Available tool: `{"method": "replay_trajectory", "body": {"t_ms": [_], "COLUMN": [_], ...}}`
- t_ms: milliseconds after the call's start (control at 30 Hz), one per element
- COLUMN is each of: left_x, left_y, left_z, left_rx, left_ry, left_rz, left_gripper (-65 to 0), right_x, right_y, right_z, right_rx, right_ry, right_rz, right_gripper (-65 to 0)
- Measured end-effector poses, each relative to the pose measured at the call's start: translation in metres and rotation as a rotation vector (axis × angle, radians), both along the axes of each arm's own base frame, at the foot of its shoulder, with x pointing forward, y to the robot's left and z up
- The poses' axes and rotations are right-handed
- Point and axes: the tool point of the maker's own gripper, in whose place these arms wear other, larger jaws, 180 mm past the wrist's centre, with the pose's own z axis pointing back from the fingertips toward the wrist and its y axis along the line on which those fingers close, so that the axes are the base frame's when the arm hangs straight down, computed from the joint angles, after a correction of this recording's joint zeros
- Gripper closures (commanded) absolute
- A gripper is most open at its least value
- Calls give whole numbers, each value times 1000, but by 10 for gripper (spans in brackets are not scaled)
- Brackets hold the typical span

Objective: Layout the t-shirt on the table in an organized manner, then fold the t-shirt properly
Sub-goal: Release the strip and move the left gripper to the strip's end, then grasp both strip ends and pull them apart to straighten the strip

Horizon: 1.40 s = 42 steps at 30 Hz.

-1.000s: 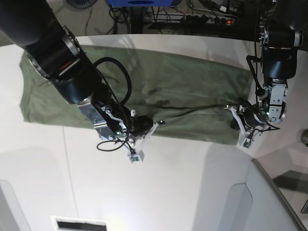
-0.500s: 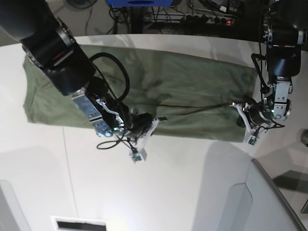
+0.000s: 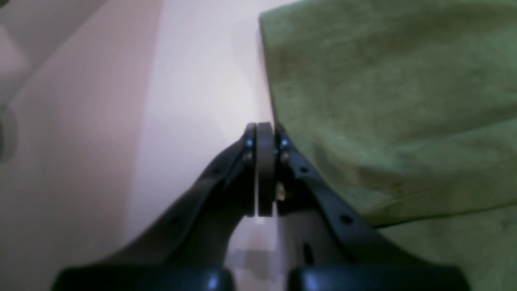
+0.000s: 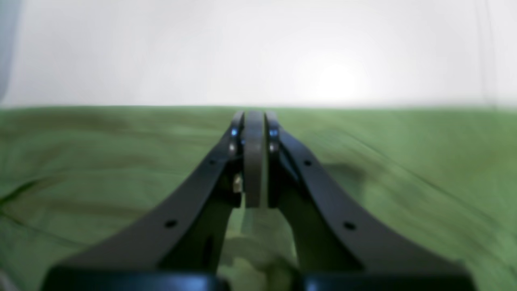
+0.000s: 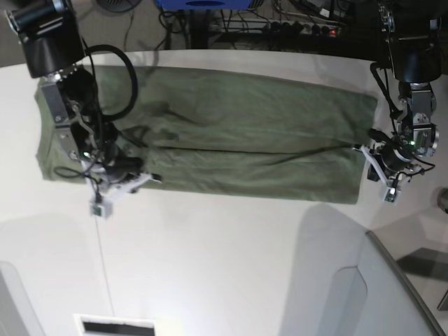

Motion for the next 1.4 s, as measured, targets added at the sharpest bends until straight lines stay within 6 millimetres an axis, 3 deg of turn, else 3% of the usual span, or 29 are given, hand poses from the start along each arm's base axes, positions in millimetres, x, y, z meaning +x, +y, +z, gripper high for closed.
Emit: {"method": "replay_trajectory", "body": {"t_ms": [167,267,400,567,633,733,767,900,933,967,1100,1200,1300,1400], "left_x": [2,-1,-21,-42,-50,-65,-73,-94,-95,-93,-93,-97,-88,-86], "left_y": [11,20,21,67,63,40,37,48,50,49,50,61,58,52], "left_z": [7,10,13,43,47,40,38,42,45,47,43,20,9,0], "left_rx": [-8,-20,-170,-103,-112,-263,-297,-378,-393,-414,-481,-525,-594,-624], "left_ry": [-26,-35,49,29,15,-16,-10,-26,-41,-60,-112,-77,-113,-152], "left_rz": [45,72,48,118,103,105,105,163,175,186,252,353,403,417], "left_gripper": [0,0,0,0,0,0,-38,-513,-606,-650,-650,-602,-568,-561], "right_x": [-7,-6,-16,-17,-18,-18,-19,-25,-28,-29,-29,-33,-36,-35], "right_y": [-41,-48,-52,-54,-52,-53,-53,-54,-53,-53,-53,-40,-27,-34], "right_z": [-5,-3,-10,-11,-11,-12,-12,-17,-19,-20,-20,-24,-26,-26], "right_rx": [-35,-50,-58,-64,-60,-63,-64,-66,-65,-64,-71,-79,-61,-76], "right_ry": [14,4,28,28,30,32,33,46,53,58,55,65,73,71], "right_rz": [-83,-83,-75,-76,-73,-75,-74,-74,-74,-73,-65,-17,8,-1], "right_gripper": [-14,-14,-14,-14,-14,-15,-15,-15,-15,-15,-15,-15,-15,-15]}}
